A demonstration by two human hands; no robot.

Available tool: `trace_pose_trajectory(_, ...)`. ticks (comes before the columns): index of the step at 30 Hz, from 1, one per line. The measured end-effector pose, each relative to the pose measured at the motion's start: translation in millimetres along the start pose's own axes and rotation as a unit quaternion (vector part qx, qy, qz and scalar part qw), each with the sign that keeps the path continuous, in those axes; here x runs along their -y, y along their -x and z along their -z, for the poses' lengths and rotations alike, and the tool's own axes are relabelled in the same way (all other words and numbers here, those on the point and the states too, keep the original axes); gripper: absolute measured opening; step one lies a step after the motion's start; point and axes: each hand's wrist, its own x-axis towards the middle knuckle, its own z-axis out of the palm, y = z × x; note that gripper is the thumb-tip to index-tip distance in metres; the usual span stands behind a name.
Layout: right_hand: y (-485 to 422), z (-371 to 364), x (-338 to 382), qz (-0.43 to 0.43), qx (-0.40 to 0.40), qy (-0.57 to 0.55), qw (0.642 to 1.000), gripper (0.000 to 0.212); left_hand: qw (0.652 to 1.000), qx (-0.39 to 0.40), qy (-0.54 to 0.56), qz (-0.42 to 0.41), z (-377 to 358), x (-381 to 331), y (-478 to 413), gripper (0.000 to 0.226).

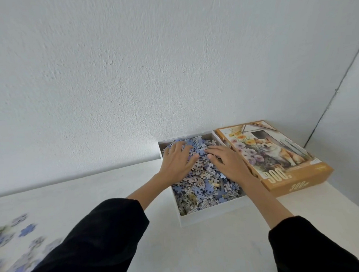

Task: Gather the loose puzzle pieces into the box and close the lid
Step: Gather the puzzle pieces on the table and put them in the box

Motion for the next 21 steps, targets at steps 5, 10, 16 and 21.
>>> trace_pose_trajectory(5, 3, 4, 4, 0.015, -0.079, -0.056, 0.995, 0.027, 0.998, 0.061, -0.016, 0.029, -3, 18, -9, 0.055)
trace_pose_trajectory(10, 4, 7, 8, 0.011, -0.14, -0.095, 0.986, 0.031, 0.989, 0.139, -0.006, -0.046, -6, 6, -31, 0.05)
trace_pose_trajectory(16, 2, 7, 5, -0.026, -0.167, -0.104, 0.98, 0.032, 0.978, 0.175, -0.036, -0.105, -7, -4, -50, 0.049)
trace_pose_trajectory(21, 1, 5, 2, -0.038, -0.125, -0.071, 0.989, 0.028, 0.988, 0.118, -0.03, -0.096, 0, 9, -44, 0.049)
